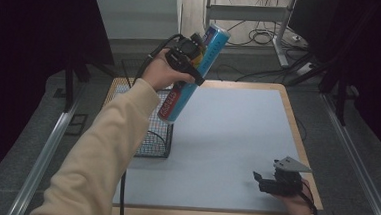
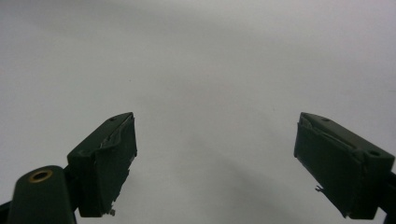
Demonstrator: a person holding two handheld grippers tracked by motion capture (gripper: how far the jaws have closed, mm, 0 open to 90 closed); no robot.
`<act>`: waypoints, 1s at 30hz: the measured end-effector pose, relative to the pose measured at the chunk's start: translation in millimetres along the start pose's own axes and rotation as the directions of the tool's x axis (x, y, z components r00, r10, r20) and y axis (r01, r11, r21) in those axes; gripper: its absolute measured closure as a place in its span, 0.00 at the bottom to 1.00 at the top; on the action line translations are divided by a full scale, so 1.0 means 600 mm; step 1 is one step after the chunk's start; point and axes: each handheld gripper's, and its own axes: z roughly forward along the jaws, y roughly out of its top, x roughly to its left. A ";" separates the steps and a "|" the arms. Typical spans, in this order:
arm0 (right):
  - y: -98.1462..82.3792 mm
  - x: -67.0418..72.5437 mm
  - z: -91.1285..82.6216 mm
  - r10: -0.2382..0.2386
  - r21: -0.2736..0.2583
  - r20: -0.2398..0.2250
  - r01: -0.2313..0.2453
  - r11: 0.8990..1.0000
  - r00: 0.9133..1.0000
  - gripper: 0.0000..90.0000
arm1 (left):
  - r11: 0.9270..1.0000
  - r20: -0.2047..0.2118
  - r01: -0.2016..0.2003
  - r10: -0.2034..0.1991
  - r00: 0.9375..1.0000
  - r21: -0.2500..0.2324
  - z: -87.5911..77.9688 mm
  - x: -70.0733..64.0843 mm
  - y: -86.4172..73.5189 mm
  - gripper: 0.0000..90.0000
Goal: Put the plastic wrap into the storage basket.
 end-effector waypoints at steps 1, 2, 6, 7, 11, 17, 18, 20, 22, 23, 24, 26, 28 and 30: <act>0.000 0.000 0.000 -0.001 0.000 0.000 0.001 1.000 1.000 0.15 | 1.000 -0.002 0.003 -0.003 1.000 0.006 -0.002 0.004 -0.005 0.36; 0.000 0.001 0.000 -0.001 -0.001 0.001 0.001 1.000 1.000 0.15 | 1.000 -0.008 0.007 -0.007 1.000 0.007 -0.003 0.007 -0.009 0.36; 0.000 0.002 0.000 -0.003 0.000 0.003 0.003 1.000 1.000 0.15 | 0.999 -0.018 0.032 -0.032 0.999 0.005 -0.007 0.021 -0.026 0.36; 0.000 0.002 0.000 -0.004 0.001 0.002 0.004 1.000 1.000 0.15 | 0.999 -0.020 0.041 -0.041 0.999 0.003 -0.009 0.026 -0.032 0.36; 0.001 0.003 0.000 -0.004 0.001 0.003 0.004 1.000 1.000 0.15 | 0.998 -0.027 0.064 -0.063 0.998 0.005 -0.008 0.041 -0.049 0.36; 0.000 0.004 0.002 -0.007 0.005 0.003 0.007 1.000 1.000 0.15 | 0.995 -0.036 0.103 -0.102 0.994 0.014 0.005 0.065 -0.075 0.36; 0.001 0.004 0.001 -0.008 0.003 0.004 0.008 1.000 1.000 0.15 | 0.994 -0.037 0.104 -0.103 0.994 0.015 0.007 0.067 -0.077 0.36; 0.001 0.004 0.001 -0.007 0.002 0.005 0.007 1.000 1.000 0.15 | 0.993 -0.045 0.114 -0.113 0.993 0.022 0.013 0.072 -0.084 0.36; 0.001 0.004 0.001 -0.007 0.003 0.005 0.007 1.000 1.000 0.15 | 0.993 -0.053 0.115 -0.113 0.992 0.033 0.018 0.076 -0.089 0.36; 0.000 0.004 0.001 -0.006 0.003 0.005 0.006 1.000 1.000 0.15 | 0.993 -0.056 0.115 -0.113 0.992 0.038 0.020 0.078 -0.090 0.36; 0.000 0.004 0.001 -0.006 0.004 0.005 0.006 1.000 1.000 0.15 | 0.992 -0.058 0.117 -0.115 0.992 0.042 0.023 0.080 -0.093 0.36; 0.000 0.004 0.002 -0.005 0.002 0.006 0.005 1.000 1.000 0.15 | 0.991 -0.058 0.123 -0.121 0.991 0.045 0.029 0.084 -0.097 0.36; 0.000 0.004 0.002 -0.004 0.003 0.005 0.004 1.000 1.000 0.15 | 0.991 -0.060 0.129 -0.126 0.990 0.048 0.035 0.087 -0.101 0.36; 0.000 0.004 0.001 -0.003 0.003 0.006 0.003 1.000 1.000 0.15 | 0.990 -0.065 0.133 -0.129 0.990 0.056 0.044 0.090 -0.105 0.36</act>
